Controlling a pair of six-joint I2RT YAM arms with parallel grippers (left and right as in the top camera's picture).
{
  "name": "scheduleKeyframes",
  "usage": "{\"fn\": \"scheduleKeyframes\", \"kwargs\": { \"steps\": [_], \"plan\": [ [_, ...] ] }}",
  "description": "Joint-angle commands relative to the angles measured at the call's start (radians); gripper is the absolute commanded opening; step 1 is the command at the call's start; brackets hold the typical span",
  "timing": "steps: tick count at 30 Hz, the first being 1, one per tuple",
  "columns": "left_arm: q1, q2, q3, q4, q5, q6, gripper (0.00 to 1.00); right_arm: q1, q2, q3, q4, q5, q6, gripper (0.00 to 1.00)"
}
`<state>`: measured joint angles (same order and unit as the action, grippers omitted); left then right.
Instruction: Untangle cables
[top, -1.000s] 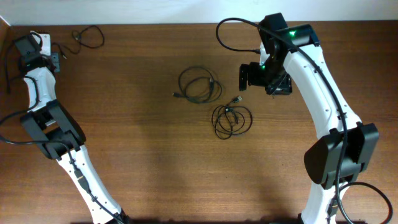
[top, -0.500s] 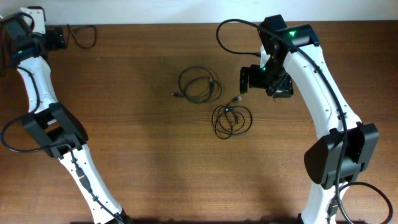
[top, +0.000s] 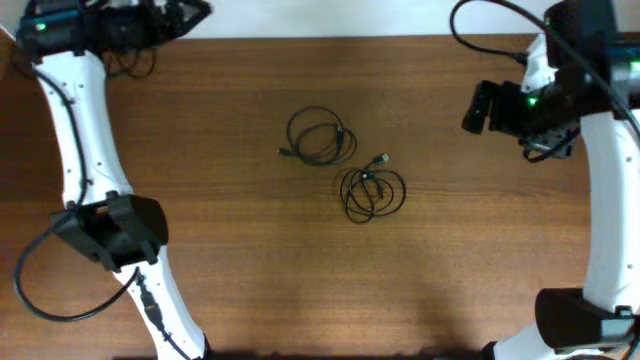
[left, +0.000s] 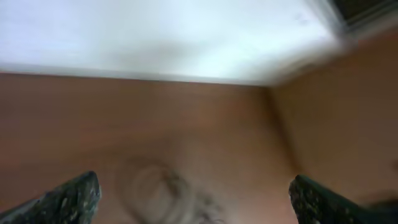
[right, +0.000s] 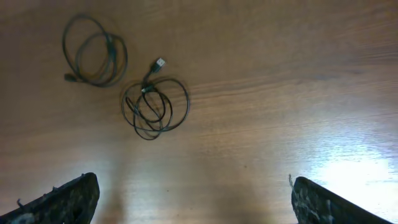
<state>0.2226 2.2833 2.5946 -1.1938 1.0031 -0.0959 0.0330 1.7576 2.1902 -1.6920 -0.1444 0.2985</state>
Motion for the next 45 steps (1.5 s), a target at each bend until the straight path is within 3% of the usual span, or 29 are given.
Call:
{"fn": "scheduleKeyframes", "kwargs": {
  "steps": [1,3,7,8,10,18,20,23,29,31,36,39,43,45],
  "plan": [
    [-0.117,0.018,-0.011,-0.217,0.174,0.131,0.99,-0.001,0.004,-0.008,-0.006,0.009,-0.014,0.98],
    [-0.193,0.018,-0.011,-0.324,0.138,0.243,0.99,-0.001,0.006,-0.020,-0.006,0.009,-0.014,0.99],
    [-0.418,0.018,-0.011,-0.428,-0.281,0.244,0.99,-0.001,0.006,-0.025,0.004,-0.034,-0.013,0.98],
    [-0.498,0.018,-0.011,-0.423,-0.517,0.123,0.99,-0.001,0.006,-0.025,0.034,-0.040,-0.010,0.98],
    [-0.549,0.018,-0.011,-0.404,-0.631,0.059,0.99,-0.001,0.007,-0.025,0.066,-0.040,-0.010,0.98],
    [-0.547,0.018,-0.011,-0.391,-0.652,0.056,0.99,-0.001,0.012,-0.031,0.026,-0.061,0.020,0.98],
    [-0.503,0.018,-0.011,-0.391,-0.652,-0.032,0.99,0.000,0.012,-0.033,-0.007,-0.112,0.039,0.98],
    [-0.381,0.018,-0.011,-0.414,-0.625,-0.256,0.99,-0.001,0.012,-0.033,-0.003,-0.159,0.039,0.98],
    [-0.362,0.019,-0.011,-0.427,-0.802,-0.222,0.99,0.010,0.016,-0.045,0.058,-0.160,0.111,0.98],
    [-0.363,0.020,-0.011,-0.417,-0.920,-0.314,0.99,0.036,0.021,-0.047,0.094,-0.159,0.111,0.98],
    [-0.375,0.025,-0.011,-0.410,-0.930,-0.294,0.99,0.110,0.035,-0.047,0.200,-0.159,0.110,0.98],
    [-0.381,0.035,-0.011,-0.378,-0.933,-0.293,0.96,0.135,0.061,-0.047,0.208,-0.158,0.110,0.98],
    [-0.381,0.074,-0.011,-0.380,-0.932,-0.292,1.00,0.137,0.088,-0.047,0.189,-0.159,0.109,0.98],
    [-0.382,0.074,-0.011,-0.382,-0.910,-0.227,0.99,0.122,0.082,-0.047,0.184,-0.160,0.110,0.98]
  ]
}}
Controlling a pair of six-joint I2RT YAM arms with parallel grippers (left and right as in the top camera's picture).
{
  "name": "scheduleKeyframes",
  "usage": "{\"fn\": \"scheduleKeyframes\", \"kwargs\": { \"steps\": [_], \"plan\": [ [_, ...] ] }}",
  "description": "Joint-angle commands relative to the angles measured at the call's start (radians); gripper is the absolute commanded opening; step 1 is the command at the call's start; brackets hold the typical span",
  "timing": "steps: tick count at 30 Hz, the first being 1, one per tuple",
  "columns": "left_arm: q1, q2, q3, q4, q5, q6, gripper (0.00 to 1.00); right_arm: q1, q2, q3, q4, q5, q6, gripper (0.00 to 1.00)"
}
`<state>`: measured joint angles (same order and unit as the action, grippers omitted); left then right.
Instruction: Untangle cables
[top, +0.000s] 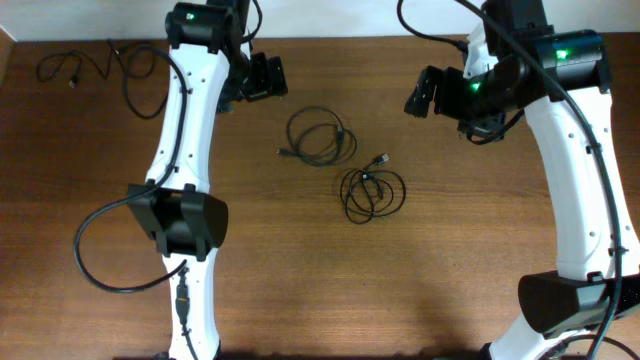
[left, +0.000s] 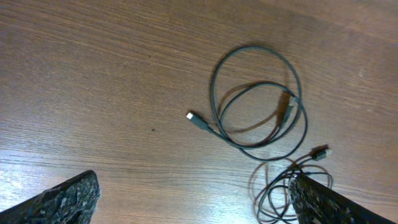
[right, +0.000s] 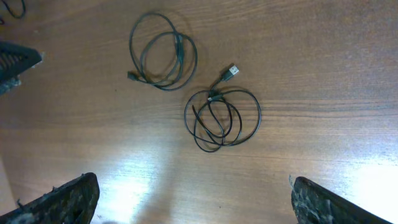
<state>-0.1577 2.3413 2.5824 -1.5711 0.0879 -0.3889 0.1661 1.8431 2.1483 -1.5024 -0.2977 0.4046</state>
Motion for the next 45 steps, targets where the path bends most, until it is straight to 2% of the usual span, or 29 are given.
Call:
{"fn": "scheduleKeyframes", "kwargs": {
  "steps": [1,5,8,13,18,22,25,29,31,35,41,45],
  "plan": [
    [-0.002,0.016,0.001,-0.006,0.026,0.109,0.99,-0.032,-0.013,-0.004,-0.014,-0.006,0.003,0.98],
    [-0.002,0.018,0.001,0.005,0.046,0.122,0.99,-0.207,-0.045,-0.004,-0.090,-0.005,-0.008,0.98],
    [-0.014,0.033,0.001,0.019,0.051,0.122,0.98,-0.280,-0.034,-0.005,-0.140,0.004,-0.011,0.98],
    [-0.088,0.117,0.001,0.158,0.046,0.122,0.98,-0.264,-0.021,-0.005,-0.196,0.025,-0.095,0.98],
    [-0.162,0.179,0.000,0.187,0.066,0.122,0.93,-0.217,-0.019,-0.005,-0.177,0.024,-0.113,0.98],
    [-0.233,0.238,0.000,0.183,0.000,0.122,0.85,-0.169,-0.017,-0.005,-0.162,0.025,-0.113,0.99],
    [-0.266,0.283,0.000,0.165,0.001,0.123,0.67,-0.143,-0.017,-0.005,-0.161,0.056,-0.113,0.98],
    [-0.299,0.314,0.000,0.165,0.000,0.252,0.71,-0.133,-0.017,-0.005,-0.159,0.088,-0.112,0.98],
    [-0.302,0.314,0.000,0.164,-0.019,0.256,0.70,-0.133,-0.017,-0.005,-0.159,0.089,-0.112,0.98],
    [-0.302,0.315,-0.003,0.157,-0.077,0.264,0.51,-0.133,-0.017,-0.005,-0.159,0.089,-0.113,0.98],
    [-0.304,0.352,-0.005,0.145,-0.073,0.275,0.55,-0.133,-0.017,-0.005,-0.159,0.089,-0.113,0.98],
    [-0.304,0.393,-0.006,0.143,-0.066,0.289,0.38,-0.133,-0.017,-0.005,-0.161,0.089,-0.112,0.98]
  ]
}}
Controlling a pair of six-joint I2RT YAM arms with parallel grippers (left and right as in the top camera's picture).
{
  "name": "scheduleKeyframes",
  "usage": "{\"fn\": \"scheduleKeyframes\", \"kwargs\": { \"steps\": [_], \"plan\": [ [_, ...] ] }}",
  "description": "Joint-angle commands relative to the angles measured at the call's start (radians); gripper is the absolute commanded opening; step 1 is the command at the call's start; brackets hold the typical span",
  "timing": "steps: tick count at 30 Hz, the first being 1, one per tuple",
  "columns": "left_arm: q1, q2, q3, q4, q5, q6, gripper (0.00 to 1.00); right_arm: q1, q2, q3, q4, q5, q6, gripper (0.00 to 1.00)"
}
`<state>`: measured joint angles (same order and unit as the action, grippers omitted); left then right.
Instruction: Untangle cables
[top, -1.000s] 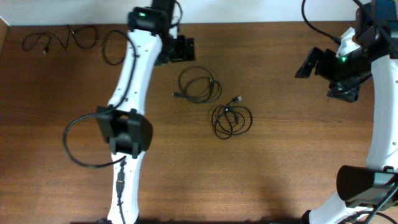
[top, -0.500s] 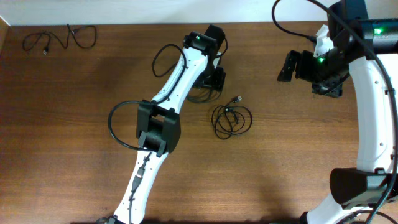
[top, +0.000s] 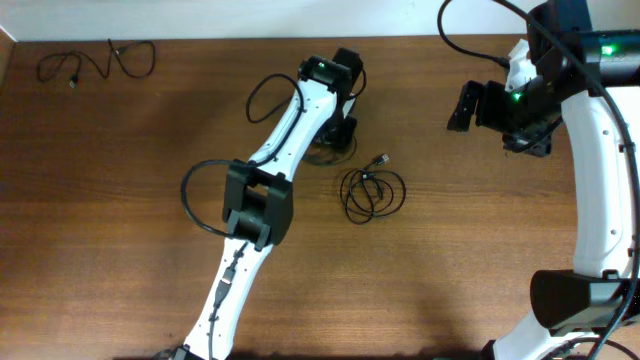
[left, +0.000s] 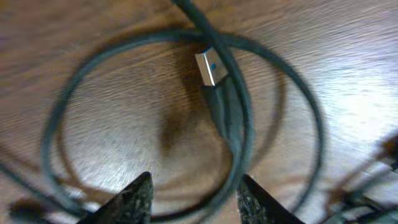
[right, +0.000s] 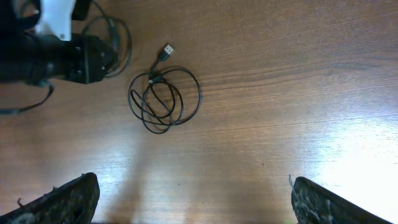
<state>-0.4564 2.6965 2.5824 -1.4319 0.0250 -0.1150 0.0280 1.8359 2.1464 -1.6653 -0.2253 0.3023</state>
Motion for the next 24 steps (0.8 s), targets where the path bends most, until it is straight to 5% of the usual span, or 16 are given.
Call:
{"fn": "scheduleKeyframes", "kwargs": {
  "steps": [1,2,4,5,11,17,21,24],
  "plan": [
    [-0.005,0.037,-0.005,0.012,-0.004,0.016,0.36,0.005,-0.010,-0.003,0.004,0.016,-0.010,0.98],
    [-0.005,0.037,-0.003,0.016,-0.003,0.016,0.30,0.005,-0.010,-0.003,0.004,0.016,-0.010,0.98],
    [-0.005,0.037,0.011,0.016,-0.003,0.016,0.02,0.005,-0.010,-0.003,0.005,0.016,-0.010,0.98],
    [-0.005,0.037,0.050,-0.006,-0.003,0.015,0.00,0.005,-0.010,-0.003,0.005,0.016,-0.010,0.98],
    [-0.001,0.031,0.559,-0.254,-0.006,0.003,0.00,0.005,-0.010,-0.003,0.004,0.016,-0.010,0.98],
    [0.111,-0.128,0.555,-0.256,0.025,-0.146,0.00,0.005,-0.010,-0.003,0.004,0.016,-0.010,0.99],
    [0.222,-0.156,0.555,-0.256,0.360,-0.149,0.10,0.006,-0.010,-0.003,0.014,0.001,-0.006,0.98],
    [0.287,-0.156,0.554,-0.256,0.360,-0.150,0.12,0.006,-0.009,-0.003,0.016,-0.007,-0.007,0.98]
  ]
}}
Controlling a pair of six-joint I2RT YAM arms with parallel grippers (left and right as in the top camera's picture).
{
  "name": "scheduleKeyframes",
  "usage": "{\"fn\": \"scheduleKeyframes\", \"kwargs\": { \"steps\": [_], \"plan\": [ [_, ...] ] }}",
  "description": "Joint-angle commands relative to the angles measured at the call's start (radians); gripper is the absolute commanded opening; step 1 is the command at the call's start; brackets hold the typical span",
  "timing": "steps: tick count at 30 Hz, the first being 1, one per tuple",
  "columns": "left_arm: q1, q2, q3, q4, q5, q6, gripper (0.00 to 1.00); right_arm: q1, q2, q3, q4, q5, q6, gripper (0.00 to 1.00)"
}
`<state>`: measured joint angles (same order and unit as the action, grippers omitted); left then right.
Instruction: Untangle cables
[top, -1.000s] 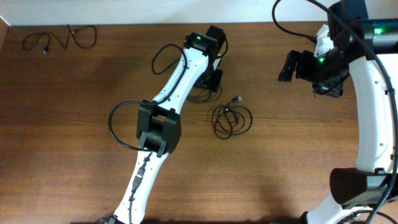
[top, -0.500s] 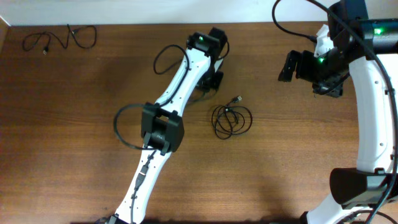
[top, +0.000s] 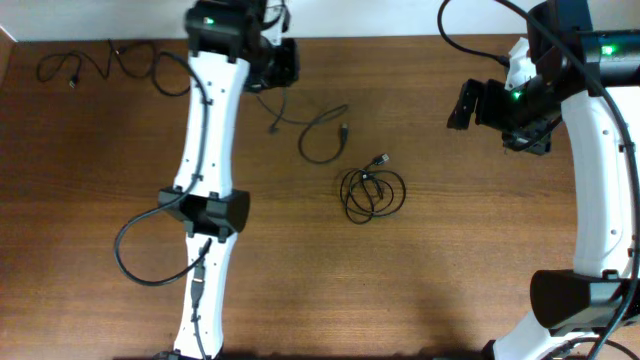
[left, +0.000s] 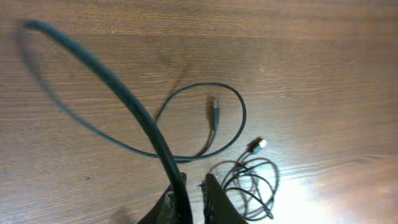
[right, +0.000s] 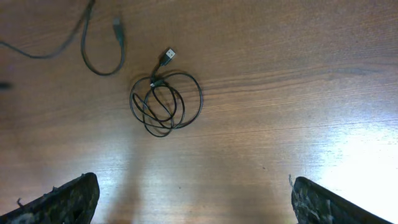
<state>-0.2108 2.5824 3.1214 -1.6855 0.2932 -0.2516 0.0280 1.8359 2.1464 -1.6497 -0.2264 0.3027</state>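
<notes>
My left gripper is shut on a dark cable and holds it up off the wooden table. From the fingers the cable runs down into one open loop, and its plug end lies on the wood. In the overhead view the left gripper hangs near the table's far edge. A second black cable, still coiled, lies at the table's middle; the same coiled cable shows in the right wrist view. My right gripper is open and high above the table, at the far right.
A third black cable lies spread along the far left edge of the table. The white wall runs along the table's far side. Both white arms reach in from the near edge, one on each side.
My left gripper was down on the upper coil at the table's middle; now it is raised near the far edge, shut on that cable. The coil has opened into one loose loop. The right arm has not moved.
Two coils lay mid-table with both arms out at the sides. Then my left gripper hung open to the left of the upper coil and the right arm leaned in. Then the left was down on that coil, the right back out. Now the cable is lifted and loosened.
</notes>
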Motion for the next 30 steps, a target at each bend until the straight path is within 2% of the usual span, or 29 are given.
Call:
{"fn": "scheduleKeyframes", "kwargs": {
  "steps": [1,2,3,4,5,6,7,8,10,12,13,14,18,21,24,26,27,30],
  "plan": [
    [0.059,-0.042,0.015,-0.003,0.090,-0.013,0.11,0.006,-0.008,-0.003,0.001,-0.006,-0.007,0.98],
    [0.090,-0.042,0.013,-0.003,0.077,-0.014,0.09,0.006,-0.007,-0.003,0.001,-0.006,-0.007,0.98],
    [0.119,-0.042,0.013,-0.003,0.077,-0.014,0.18,0.006,-0.002,-0.003,0.001,-0.006,-0.007,0.98],
    [0.142,-0.042,0.013,-0.003,0.076,-0.013,0.22,0.008,0.002,-0.003,0.001,-0.006,-0.007,0.98],
    [0.166,-0.040,0.009,-0.003,0.049,-0.013,0.37,0.017,0.011,-0.003,0.005,-0.005,-0.007,0.98],
    [0.176,-0.040,-0.002,-0.003,0.031,-0.011,0.58,0.026,0.017,-0.003,0.010,-0.005,-0.007,0.98],
    [0.177,-0.040,-0.018,-0.003,0.031,0.013,0.90,0.039,0.026,-0.003,0.016,-0.005,-0.007,0.98],
    [0.176,-0.040,-0.035,-0.003,0.023,0.014,0.99,0.053,0.036,-0.003,0.023,-0.006,-0.007,0.98],
    [0.161,-0.040,-0.082,-0.003,0.016,0.014,0.99,0.087,0.061,-0.003,0.028,-0.005,-0.007,0.98],
    [0.125,-0.039,-0.138,-0.001,0.017,0.100,0.92,0.117,0.084,-0.003,0.037,-0.005,-0.007,0.98],
    [0.098,-0.039,-0.165,0.000,0.016,0.185,0.93,0.130,0.095,-0.003,0.048,-0.006,-0.006,0.98],
    [0.064,-0.039,-0.199,0.016,-0.003,0.204,0.98,0.143,0.100,-0.003,0.058,-0.006,-0.006,0.98],
    [-0.043,-0.037,-0.320,0.247,-0.188,0.210,0.99,0.165,0.102,-0.003,0.048,-0.005,-0.007,0.98],
    [-0.088,-0.037,-0.382,0.307,-0.246,0.349,0.99,0.167,0.102,-0.003,0.039,-0.001,-0.007,0.98],
    [-0.099,-0.022,-0.429,0.341,-0.369,0.359,1.00,0.168,0.102,-0.003,0.041,-0.002,-0.007,0.98],
    [-0.092,-0.016,-0.455,0.354,-0.373,0.359,0.65,0.168,0.102,-0.003,0.041,-0.002,-0.007,0.98],
    [-0.089,-0.015,-0.455,0.361,-0.373,0.358,0.55,0.168,0.102,-0.003,0.041,-0.002,-0.007,0.98],
    [-0.087,-0.015,-0.455,0.369,-0.373,0.359,0.44,0.168,0.102,-0.003,0.041,-0.002,-0.007,0.98]
  ]
}}
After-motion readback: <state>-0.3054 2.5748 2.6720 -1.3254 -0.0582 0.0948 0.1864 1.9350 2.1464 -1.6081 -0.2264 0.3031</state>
